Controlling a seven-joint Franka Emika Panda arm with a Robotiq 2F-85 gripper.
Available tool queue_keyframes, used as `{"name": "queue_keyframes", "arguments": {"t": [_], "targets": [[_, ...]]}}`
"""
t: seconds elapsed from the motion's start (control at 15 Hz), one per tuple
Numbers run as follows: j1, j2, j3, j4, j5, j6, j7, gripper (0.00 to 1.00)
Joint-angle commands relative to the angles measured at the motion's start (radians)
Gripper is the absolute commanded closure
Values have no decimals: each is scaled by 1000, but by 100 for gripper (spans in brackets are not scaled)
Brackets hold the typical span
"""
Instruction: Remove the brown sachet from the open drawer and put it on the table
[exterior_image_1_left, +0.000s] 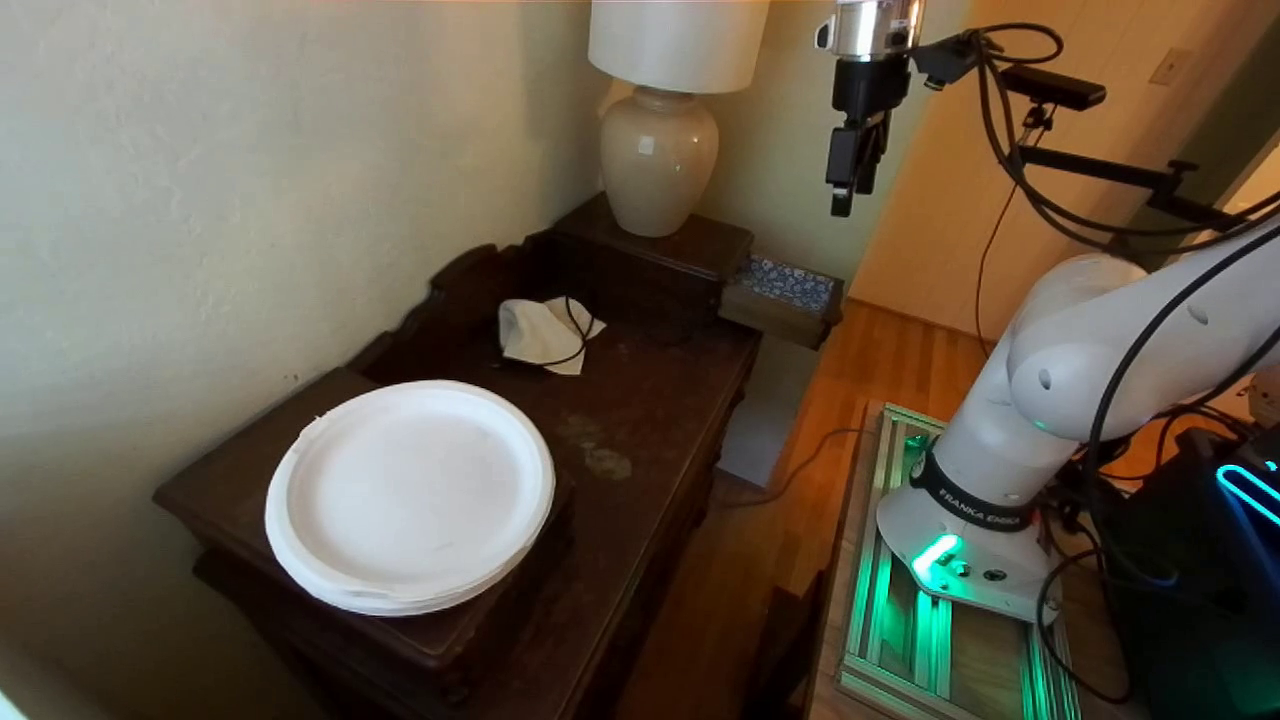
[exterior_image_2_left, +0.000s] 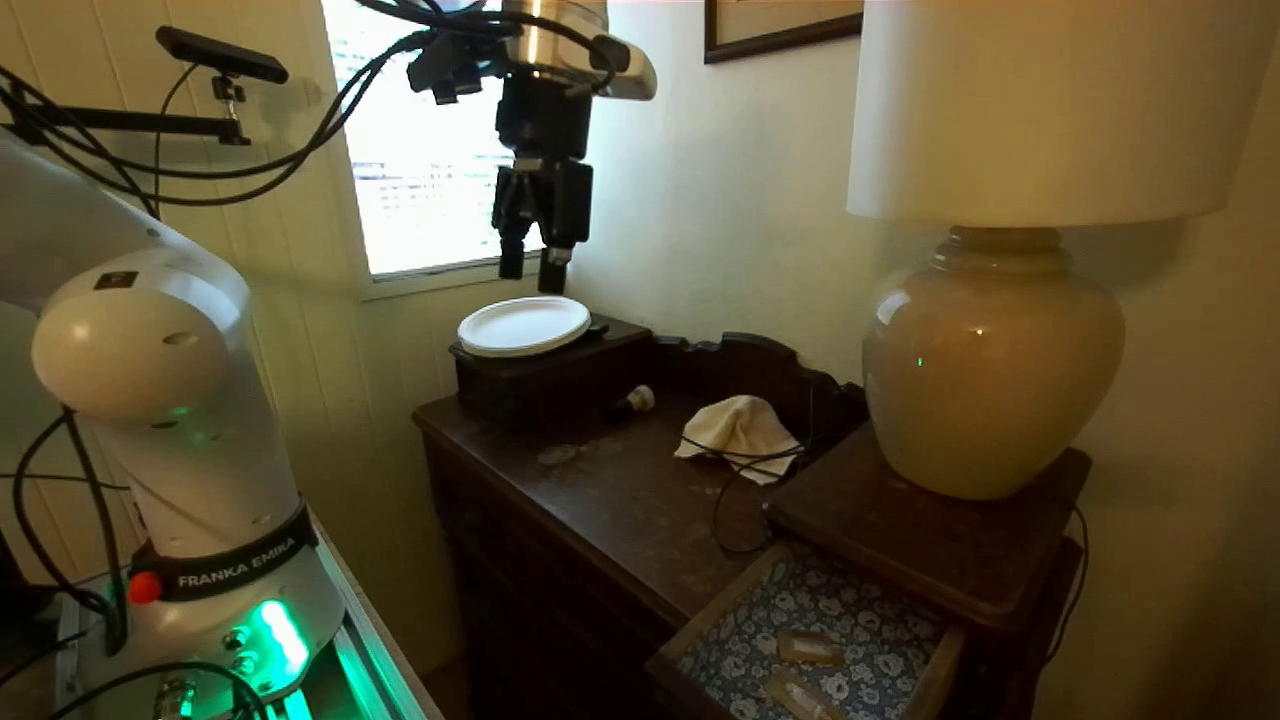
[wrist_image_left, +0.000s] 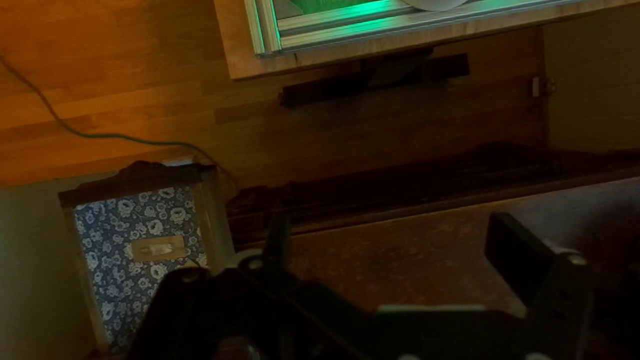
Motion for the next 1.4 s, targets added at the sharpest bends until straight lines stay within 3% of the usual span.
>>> {"name": "queue_keyframes", "arguments": {"t": [0.0,0.27,0.53,0.6,1.07,1.33], "targets": [[-15,2,-90,8,-58,27,-119,0],[-34,20,-193,18,-166,108,-272,0],[-70,83,-287,16,-260,321,-337,0],[-71,37,-246,3,-214,267,-310,0],[-76,123,-285,25,-198,315,-348,0],[-66,271,-317,45,-138,469,-279,0]]}}
